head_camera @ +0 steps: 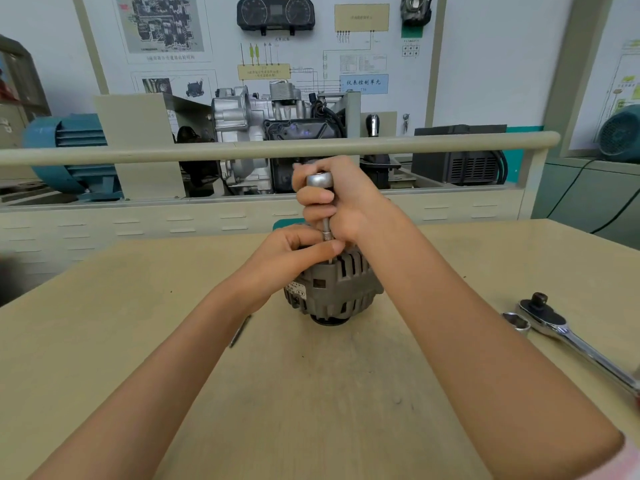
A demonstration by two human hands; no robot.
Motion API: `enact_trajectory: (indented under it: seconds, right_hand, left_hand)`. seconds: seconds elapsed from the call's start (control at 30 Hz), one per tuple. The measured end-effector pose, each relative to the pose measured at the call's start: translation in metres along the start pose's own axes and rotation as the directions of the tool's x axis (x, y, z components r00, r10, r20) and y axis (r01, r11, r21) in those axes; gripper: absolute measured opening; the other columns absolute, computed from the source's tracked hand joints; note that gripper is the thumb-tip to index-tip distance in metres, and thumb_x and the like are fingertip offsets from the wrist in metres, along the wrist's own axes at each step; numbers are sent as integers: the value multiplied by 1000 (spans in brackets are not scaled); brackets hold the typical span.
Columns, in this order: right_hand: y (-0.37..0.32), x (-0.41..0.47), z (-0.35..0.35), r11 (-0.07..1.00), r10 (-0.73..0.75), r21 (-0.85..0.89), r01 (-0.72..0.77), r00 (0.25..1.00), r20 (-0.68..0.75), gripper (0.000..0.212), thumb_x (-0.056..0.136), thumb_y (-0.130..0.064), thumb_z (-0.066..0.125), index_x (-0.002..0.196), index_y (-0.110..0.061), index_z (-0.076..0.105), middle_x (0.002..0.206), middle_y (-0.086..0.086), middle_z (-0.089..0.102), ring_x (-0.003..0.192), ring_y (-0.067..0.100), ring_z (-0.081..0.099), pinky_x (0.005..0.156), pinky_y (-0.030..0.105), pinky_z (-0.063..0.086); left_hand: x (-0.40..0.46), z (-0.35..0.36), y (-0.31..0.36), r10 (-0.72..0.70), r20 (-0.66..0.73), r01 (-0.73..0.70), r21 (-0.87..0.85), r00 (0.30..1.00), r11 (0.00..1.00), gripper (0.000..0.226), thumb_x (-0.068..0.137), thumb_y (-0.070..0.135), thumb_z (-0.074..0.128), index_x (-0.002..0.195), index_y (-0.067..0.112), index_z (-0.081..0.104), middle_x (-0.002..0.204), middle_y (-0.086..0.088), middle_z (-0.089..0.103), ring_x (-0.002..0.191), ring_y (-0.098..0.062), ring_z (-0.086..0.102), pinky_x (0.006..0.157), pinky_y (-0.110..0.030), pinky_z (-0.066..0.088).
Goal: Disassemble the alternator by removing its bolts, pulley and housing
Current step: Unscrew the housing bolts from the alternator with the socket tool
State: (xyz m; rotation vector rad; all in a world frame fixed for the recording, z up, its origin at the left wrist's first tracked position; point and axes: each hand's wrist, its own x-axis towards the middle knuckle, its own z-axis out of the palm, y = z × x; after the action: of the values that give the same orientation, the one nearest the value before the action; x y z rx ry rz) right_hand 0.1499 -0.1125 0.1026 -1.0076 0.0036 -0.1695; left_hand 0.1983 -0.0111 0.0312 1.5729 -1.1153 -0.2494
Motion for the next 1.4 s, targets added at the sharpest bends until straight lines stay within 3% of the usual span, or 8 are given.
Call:
enact_trajectory:
  seconds: [0.2, 0.3, 0.47, 0.63, 0.93, 1.07, 1.2, 1.4]
  right_hand:
    - [-3, -2, -6, 986, 114, 98, -132, 979, 171, 21, 95, -10, 31, 80, -13, 46, 46, -9, 45, 25, 4, 30, 27, 11, 15]
    - [4, -4, 4, 990, -134, 22, 140, 976, -174, 23, 93, -4, 30, 79, -12, 46, 51, -5, 46, 29, 4, 37, 29, 14, 22]
    - [19, -4, 10, 803, -502, -9, 596, 668, -550, 20, 102, -9, 24, 115, -4, 38, 79, 9, 54, 66, 21, 58, 52, 22, 48]
    - [4, -9, 12, 915, -253, 203, 350, 887, -387, 26, 97, -3, 25, 85, -6, 47, 52, 2, 48, 34, 10, 49, 36, 17, 39]
    - [-10, -3, -3, 961, 217, 127, -244, 957, 195, 28, 98, -8, 26, 93, -1, 53, 43, -9, 42, 28, 1, 38, 31, 9, 19]
    - [-4, -7, 9, 995, 3, 101, 8, 995, -100, 25, 93, -1, 26, 82, -9, 47, 43, -7, 41, 28, 1, 37, 30, 12, 18]
    - [16, -7, 25, 849, -455, -12, 529, 718, -527, 13, 99, -5, 24, 102, -11, 35, 74, 5, 47, 32, 5, 42, 31, 14, 28]
    - [-4, -6, 14, 982, -143, 63, 176, 924, -355, 27, 89, -3, 20, 79, -10, 43, 43, -1, 43, 25, 5, 36, 34, 12, 22]
  left_hand:
    - [-1, -2, 1, 29, 34, -28, -24, 999, 999, 21, 75, 36, 62, 84, 25, 77, 87, 12, 71, 82, -2, 66, 67, -12, 49]
    - [-1, -2, 2, 37, 34, -37, 15, 999, 999, 19, 73, 42, 63, 77, 32, 78, 91, 0, 68, 86, -9, 63, 73, -20, 51]
    - [-2, 1, 3, 37, -13, -37, 53, 999, 998, 19, 79, 33, 64, 67, 41, 76, 84, 15, 69, 77, -2, 64, 65, -15, 49]
    - [-1, 1, 2, 17, -9, -17, 39, 1000, 999, 32, 83, 31, 63, 94, 2, 73, 101, -28, 65, 84, -27, 61, 74, -33, 47]
    - [-2, -1, 3, 35, 42, -34, -29, 999, 999, 19, 76, 37, 62, 86, 31, 77, 89, 15, 72, 86, 0, 66, 69, -10, 48]
    - [-3, -1, 2, 58, 32, -58, -1, 998, 998, 20, 76, 39, 63, 74, 25, 77, 81, -1, 66, 81, -10, 62, 72, -21, 48]
    - [-2, -1, -1, 77, -1, -77, 38, 997, 996, 45, 88, 6, 59, 59, 37, 74, 66, 9, 69, 66, 2, 62, 62, -12, 47]
    - [-1, 1, 2, 30, 28, -30, -11, 999, 999, 17, 81, 37, 64, 80, 25, 76, 82, -2, 74, 76, -11, 67, 64, -18, 51]
